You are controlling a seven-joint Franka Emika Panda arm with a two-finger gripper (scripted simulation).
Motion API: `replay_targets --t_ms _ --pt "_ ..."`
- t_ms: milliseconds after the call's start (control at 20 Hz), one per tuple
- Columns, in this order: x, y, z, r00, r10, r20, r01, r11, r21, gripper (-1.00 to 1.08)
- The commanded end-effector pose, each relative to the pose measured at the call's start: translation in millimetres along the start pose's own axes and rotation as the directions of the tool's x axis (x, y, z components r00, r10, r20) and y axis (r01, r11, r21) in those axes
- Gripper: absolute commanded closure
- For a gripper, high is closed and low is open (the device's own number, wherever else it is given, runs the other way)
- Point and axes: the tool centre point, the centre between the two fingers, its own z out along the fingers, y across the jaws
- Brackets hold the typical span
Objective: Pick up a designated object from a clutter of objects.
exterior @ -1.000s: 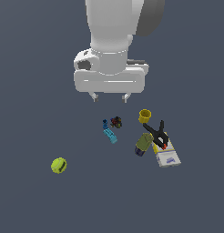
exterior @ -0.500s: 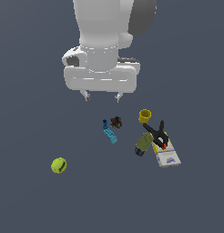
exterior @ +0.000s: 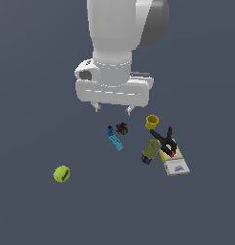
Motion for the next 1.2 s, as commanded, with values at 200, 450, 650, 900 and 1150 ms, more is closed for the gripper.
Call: replay_targets --t_ms 200,450,650,900,1150 --pt "5.4 -26.2 29.7 0.997 0.079 0.011 -0.079 0.997 -0.001 -0.92" --pt "7.9 -52.8 60.0 0.987 0.159 0.021 -0.159 0.987 -0.003 -0.92" --pt "7.7 -74.5 84.8 0.975 0.222 0.030 -0.222 0.975 -0.006 -0.92" --pt "4.6 -101.8 116.3 0.953 0.300 0.040 -0.300 0.954 -0.011 -0.92" --pt "-1.7 -128.8 147.9 0.925 0.376 0.051 -0.376 0.926 -0.017 -0.92"
